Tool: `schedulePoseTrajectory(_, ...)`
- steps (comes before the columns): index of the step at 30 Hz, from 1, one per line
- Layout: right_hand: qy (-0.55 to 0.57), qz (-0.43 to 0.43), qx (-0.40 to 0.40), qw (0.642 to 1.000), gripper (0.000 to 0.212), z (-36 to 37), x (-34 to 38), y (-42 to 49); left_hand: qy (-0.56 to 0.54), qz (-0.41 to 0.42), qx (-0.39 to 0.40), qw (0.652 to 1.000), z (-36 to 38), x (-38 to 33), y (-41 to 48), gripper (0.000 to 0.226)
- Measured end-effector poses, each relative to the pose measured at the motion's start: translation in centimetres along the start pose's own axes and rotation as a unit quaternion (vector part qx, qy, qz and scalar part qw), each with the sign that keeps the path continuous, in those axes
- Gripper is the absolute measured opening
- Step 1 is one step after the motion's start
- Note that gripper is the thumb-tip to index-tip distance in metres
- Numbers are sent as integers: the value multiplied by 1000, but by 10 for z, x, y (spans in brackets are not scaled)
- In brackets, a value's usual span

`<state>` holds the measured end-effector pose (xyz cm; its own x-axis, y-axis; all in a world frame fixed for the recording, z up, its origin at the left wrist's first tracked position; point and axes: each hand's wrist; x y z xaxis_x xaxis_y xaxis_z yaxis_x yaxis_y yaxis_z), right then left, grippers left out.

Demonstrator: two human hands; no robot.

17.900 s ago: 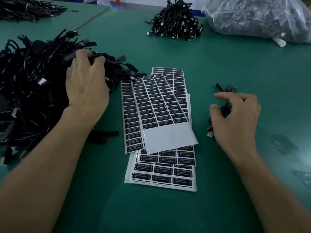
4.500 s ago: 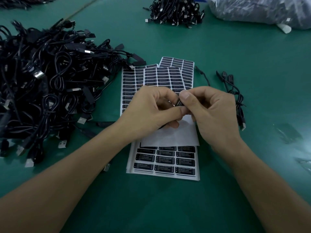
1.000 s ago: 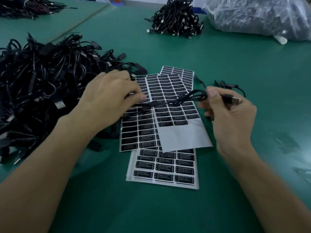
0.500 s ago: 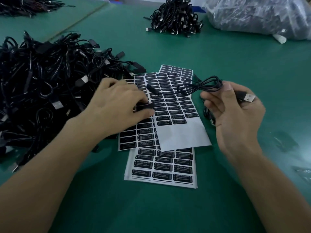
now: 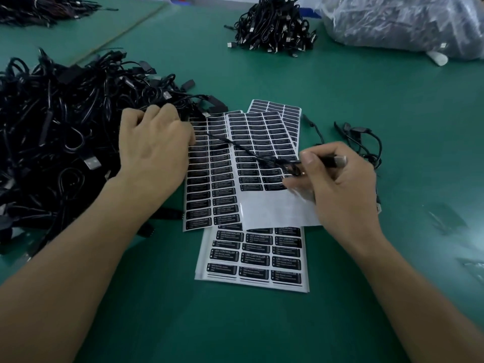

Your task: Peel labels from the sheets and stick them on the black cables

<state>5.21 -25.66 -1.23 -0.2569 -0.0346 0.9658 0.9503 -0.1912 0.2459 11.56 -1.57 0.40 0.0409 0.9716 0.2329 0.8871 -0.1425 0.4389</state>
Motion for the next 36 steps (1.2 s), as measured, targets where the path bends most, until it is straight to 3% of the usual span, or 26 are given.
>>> schedulePoseTrajectory(5,26,-84,7,996,15,5,1,-2,-18,0,-33,999,-9,-8,-3,24)
schedulePoseTrajectory(7,40,-117,29,992,15,8,3,-4,-64,4,-39,997,-20,-16,-6,41)
schedulePoseTrajectory(10,66,-148,67,985,14,14,5,-8,-213,-6,57,975,-28,-27,-8,61)
schedulePoseTrajectory(12,84,-156,91,980,17,17,7,-10,-369,-55,149,916,-26,-31,-8,61)
schedulePoseTrajectory(15,97,-148,146,973,17,20,8,-14,-564,-141,235,779,-26,-30,-5,44)
schedulePoseTrajectory(17,78,-126,197,969,13,19,6,-16,-633,-182,243,712,-24,-32,-2,28)
schedulePoseTrajectory(19,16,-109,245,963,13,18,3,-18,-684,-217,214,663,-19,-35,0,25)
schedulePoseTrajectory(22,-38,-61,298,952,20,17,1,-19,-726,-248,178,616,-14,-38,0,32)
schedulePoseTrajectory(25,-33,-18,312,949,47,15,5,-18,-719,-283,169,612,-11,-37,3,32)
schedulePoseTrajectory(27,-39,-53,273,960,65,11,6,-16,-718,-271,170,619,-8,-33,5,21)
schedulePoseTrajectory(29,-84,-82,182,976,55,8,6,-13,-728,-248,179,614,-7,-29,7,20)
schedulePoseTrajectory(31,-179,-87,77,977,30,4,7,-7,-728,-219,190,621,-7,-25,8,26)
schedulePoseTrajectory(32,-246,-69,52,965,26,2,7,-5,-724,-201,193,631,-7,-24,8,26)
schedulePoseTrajectory(36,-437,11,82,895,62,2,7,-5,-705,-133,184,672,-9,-24,5,20)
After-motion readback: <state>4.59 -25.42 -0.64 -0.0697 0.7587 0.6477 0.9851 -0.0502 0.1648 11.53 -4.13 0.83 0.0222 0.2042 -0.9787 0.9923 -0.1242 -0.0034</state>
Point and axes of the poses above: each hand's wrist, its own y-axis towards the middle knuckle, its own z-axis out of the palm, x = y × z, and after that the axes turned 13 degrees about y, right-handed
